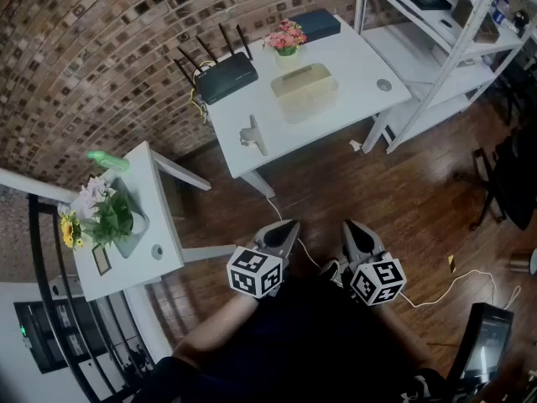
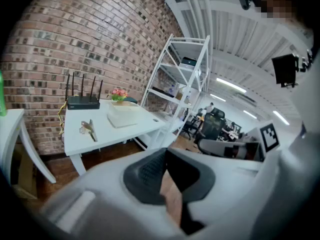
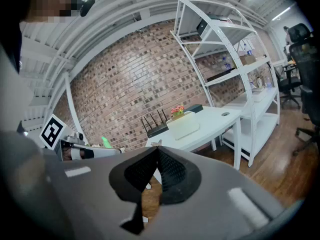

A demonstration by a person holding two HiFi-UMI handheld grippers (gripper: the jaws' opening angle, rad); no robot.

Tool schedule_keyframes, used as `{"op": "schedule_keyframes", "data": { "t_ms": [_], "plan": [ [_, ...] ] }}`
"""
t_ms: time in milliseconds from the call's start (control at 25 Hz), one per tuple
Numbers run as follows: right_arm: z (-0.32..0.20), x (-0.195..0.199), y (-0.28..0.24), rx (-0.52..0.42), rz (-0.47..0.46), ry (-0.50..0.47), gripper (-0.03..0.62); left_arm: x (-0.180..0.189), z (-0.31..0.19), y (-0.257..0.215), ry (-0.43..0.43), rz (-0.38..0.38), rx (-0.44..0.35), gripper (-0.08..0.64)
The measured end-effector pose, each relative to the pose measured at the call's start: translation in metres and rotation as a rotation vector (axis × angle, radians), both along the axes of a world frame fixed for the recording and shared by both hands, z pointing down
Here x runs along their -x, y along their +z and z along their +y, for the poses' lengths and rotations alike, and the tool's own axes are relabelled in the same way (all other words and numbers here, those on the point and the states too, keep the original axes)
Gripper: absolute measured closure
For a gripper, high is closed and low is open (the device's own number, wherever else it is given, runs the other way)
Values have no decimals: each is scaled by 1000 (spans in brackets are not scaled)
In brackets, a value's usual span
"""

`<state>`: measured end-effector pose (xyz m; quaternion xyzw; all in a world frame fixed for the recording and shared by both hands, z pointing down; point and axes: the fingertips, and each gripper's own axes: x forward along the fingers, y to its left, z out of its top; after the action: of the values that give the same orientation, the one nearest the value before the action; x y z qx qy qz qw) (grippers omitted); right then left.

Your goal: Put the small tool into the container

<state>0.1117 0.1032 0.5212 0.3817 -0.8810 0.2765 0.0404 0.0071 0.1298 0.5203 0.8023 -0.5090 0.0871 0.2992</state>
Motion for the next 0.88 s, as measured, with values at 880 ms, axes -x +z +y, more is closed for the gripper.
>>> {"op": "schedule_keyframes", "data": {
  "t_ms": [880],
  "plan": [
    [-137,110,-16,-27,132,75,583,252,-214,123,-233,61,218,399]
  ]
}}
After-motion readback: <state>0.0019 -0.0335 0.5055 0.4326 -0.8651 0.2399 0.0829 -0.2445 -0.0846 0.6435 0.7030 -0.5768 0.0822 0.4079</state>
